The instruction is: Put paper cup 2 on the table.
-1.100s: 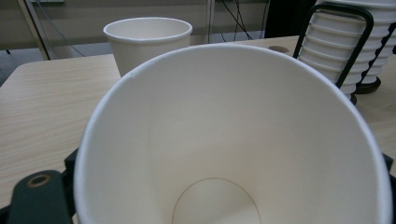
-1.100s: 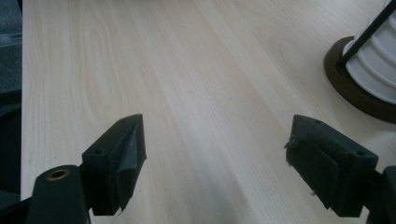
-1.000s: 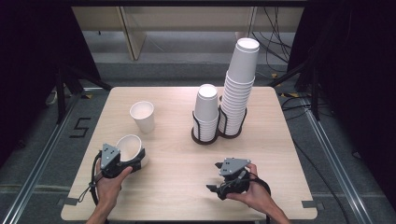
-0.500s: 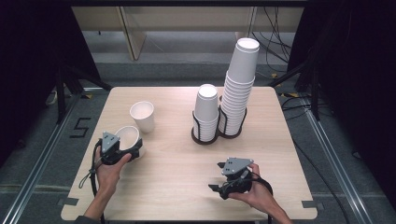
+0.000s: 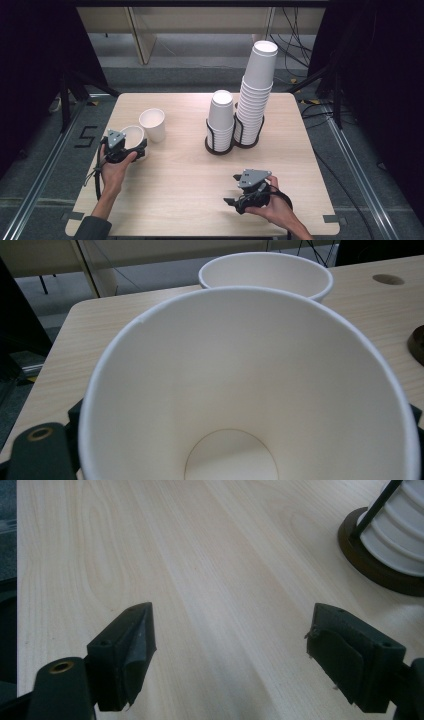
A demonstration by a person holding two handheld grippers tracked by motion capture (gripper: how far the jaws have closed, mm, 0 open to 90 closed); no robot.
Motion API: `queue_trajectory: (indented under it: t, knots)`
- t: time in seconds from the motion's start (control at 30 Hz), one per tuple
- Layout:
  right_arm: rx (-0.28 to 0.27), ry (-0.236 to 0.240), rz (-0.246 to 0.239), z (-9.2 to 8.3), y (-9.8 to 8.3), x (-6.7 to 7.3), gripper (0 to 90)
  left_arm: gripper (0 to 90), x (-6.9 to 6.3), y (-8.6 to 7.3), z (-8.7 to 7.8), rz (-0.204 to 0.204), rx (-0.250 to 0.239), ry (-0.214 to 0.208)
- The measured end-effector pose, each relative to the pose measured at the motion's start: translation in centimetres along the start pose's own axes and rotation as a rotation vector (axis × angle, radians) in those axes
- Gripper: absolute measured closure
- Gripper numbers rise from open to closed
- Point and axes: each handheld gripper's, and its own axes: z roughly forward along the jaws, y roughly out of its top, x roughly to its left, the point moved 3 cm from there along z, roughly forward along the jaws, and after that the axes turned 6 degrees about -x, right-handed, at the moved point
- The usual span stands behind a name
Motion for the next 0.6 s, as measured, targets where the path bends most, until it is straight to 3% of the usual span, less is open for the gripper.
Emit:
queue_trajectory:
  t: [0.03, 0.17, 0.47, 0.6]
  knots:
    - [0.002, 0.008, 0.024, 0.0, -0.1, 0.1, 20.0, 12.8, 0.0, -0.1, 0.2, 0.0, 0.02, 0.003]
    - [0.003, 0.01, 0.019, 0.1, -0.1, 0.1, 20.0, 12.6, 0.1, -0.5, 1.0, 0.007, 0.05, 0.006]
    - [0.008, 0.008, 0.018, 0.0, -0.2, 0.2, 19.8, 10.4, 0.0, -0.9, 1.5, 0.043, 0.031, -0.003]
    - [0.014, 0.01, 0.024, -0.1, -0.3, 0.3, 19.8, 12.1, 0.0, -1.4, 1.5, 0.033, 0.031, 0.001]
